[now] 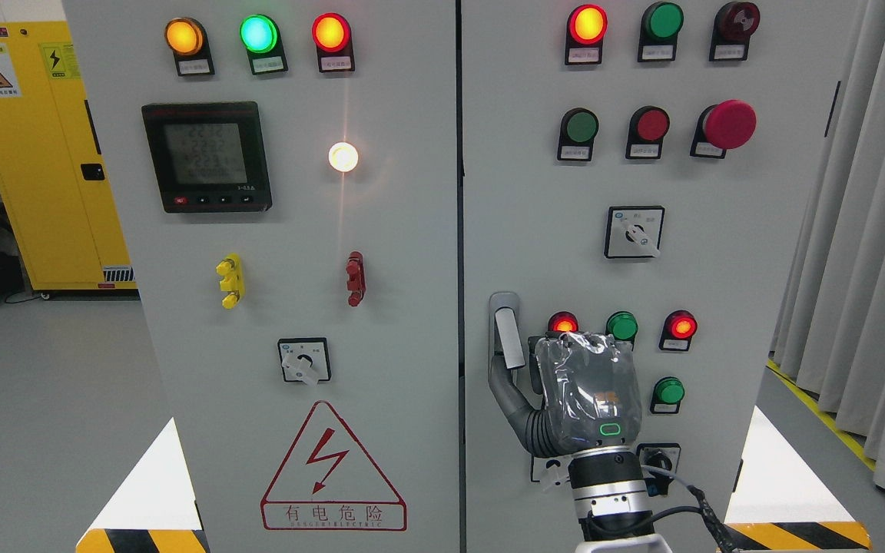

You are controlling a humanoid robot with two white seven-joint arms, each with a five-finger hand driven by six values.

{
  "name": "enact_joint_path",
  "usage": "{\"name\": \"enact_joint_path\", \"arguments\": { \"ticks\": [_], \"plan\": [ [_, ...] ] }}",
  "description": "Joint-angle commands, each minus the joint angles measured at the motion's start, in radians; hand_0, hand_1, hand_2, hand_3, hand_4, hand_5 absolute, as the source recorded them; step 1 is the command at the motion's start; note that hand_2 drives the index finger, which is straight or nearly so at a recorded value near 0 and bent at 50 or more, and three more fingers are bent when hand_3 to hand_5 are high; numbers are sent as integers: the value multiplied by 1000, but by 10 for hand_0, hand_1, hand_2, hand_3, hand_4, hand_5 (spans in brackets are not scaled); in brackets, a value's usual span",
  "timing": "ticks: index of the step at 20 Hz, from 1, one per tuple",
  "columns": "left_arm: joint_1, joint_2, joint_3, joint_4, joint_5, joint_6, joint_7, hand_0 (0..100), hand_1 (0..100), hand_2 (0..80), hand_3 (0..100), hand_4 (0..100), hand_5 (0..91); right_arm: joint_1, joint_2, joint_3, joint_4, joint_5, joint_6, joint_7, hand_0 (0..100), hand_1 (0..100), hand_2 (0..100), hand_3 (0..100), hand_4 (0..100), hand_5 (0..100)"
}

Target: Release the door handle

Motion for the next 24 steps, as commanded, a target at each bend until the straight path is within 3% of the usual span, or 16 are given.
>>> {"name": "enact_joint_path", "arguments": {
  "ticks": [1,4,11,14,24],
  "plan": [
    [0,0,0,-12,-1,1,0,120,556,0,0,0,0,3,-2,-6,-4,0,1,-6,633,341,948,1000,1000,1000],
    [0,0,0,-12,0,1,0,120,556,0,0,0,0,3,-2,-6,-11,0,1,-6,704,333,948,1000,1000,1000],
    [0,0,0,-12,0,1,0,120,556,0,0,0,0,6,-2,-12,-15,0,4,-6,677,313,948,1000,1000,1000],
    [0,0,0,-12,0,1,0,120,556,0,0,0,0,9,-2,-13,-17,0,4,-6,573,315,948,1000,1000,1000],
    [0,0,0,-12,0,1,0,120,556,0,0,0,0,12,0,-21,-21,0,4,-8,430,332,947,1000,1000,1000]
  ]
}}
